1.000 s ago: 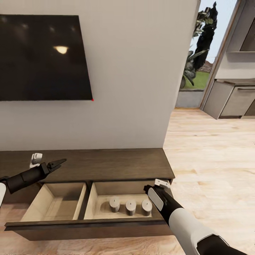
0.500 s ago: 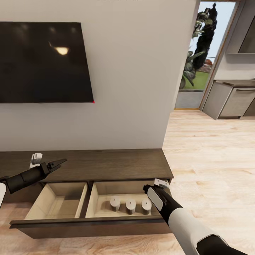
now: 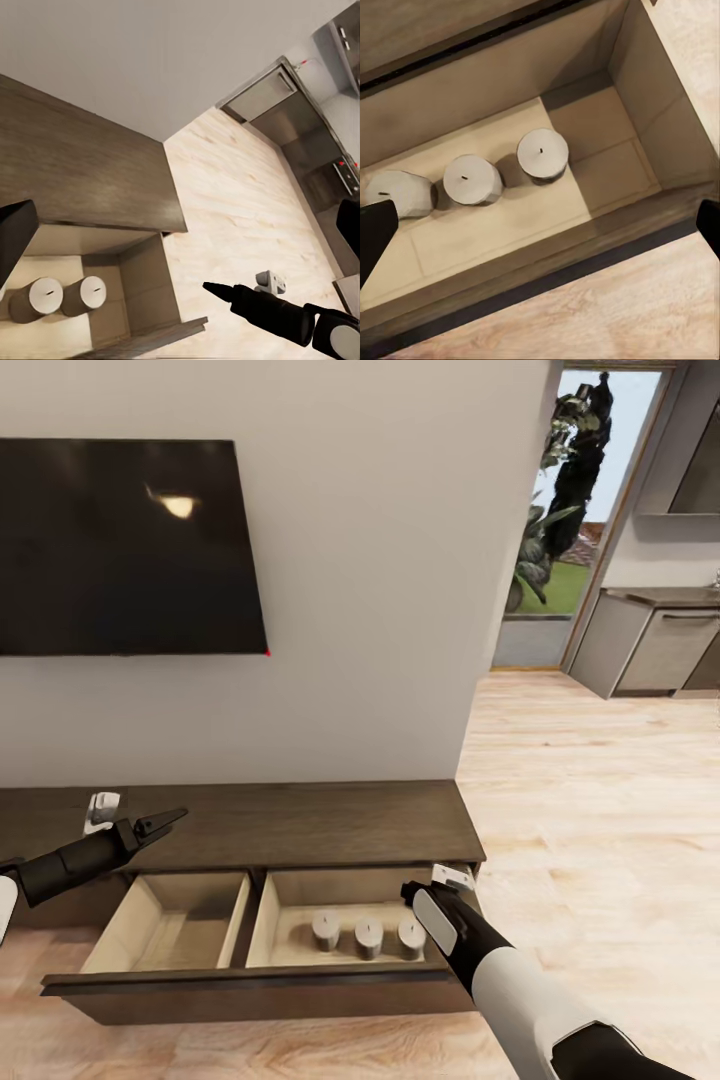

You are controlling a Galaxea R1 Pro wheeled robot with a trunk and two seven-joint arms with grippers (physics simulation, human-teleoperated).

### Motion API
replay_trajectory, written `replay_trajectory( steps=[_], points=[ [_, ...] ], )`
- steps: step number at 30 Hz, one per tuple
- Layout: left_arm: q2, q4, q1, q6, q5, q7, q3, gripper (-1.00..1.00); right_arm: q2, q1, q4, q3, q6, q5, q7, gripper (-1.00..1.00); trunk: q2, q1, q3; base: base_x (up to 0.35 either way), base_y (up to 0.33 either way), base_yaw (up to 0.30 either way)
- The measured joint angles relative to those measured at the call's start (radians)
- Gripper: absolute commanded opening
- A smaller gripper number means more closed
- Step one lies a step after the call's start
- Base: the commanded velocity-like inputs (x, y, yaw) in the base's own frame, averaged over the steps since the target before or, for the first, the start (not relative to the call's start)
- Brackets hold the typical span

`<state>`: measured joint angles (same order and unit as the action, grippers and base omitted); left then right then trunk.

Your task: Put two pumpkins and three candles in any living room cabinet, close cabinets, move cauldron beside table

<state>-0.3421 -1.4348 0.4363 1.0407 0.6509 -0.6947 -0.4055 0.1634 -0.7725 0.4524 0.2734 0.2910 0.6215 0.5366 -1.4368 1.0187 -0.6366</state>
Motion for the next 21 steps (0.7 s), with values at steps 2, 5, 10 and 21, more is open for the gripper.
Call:
replay_trajectory(
  steps=[2,5,10,21],
  points=[
    [0.000,-0.001,0.000,0.000,0.001,0.000,0.000,1.00,0.000,0.000,0.000,0.000,0.000,0.000,0.000,1.00,0.000,0.000,0.000,-0.330,0.000,0.000],
    [0.000,-0.001,0.000,0.000,0.001,0.000,0.000,1.00,0.000,0.000,0.000,0.000,0.000,0.000,0.000,1.00,0.000,0.000,0.000,-0.340,0.000,0.000],
    [0.001,0.000,0.000,0.000,0.001,0.000,0.000,1.00,0.000,0.000,0.000,0.000,0.000,0.000,0.000,1.00,0.000,0.000,0.000,-0.345,0.000,0.000],
    [0.001,0.000,0.000,0.000,0.000,0.000,0.000,1.00,0.000,0.000,0.000,0.001,0.000,0.000,-0.001,1.00,0.000,0.000,0.000,-0.346,0.000,0.000]
  ],
)
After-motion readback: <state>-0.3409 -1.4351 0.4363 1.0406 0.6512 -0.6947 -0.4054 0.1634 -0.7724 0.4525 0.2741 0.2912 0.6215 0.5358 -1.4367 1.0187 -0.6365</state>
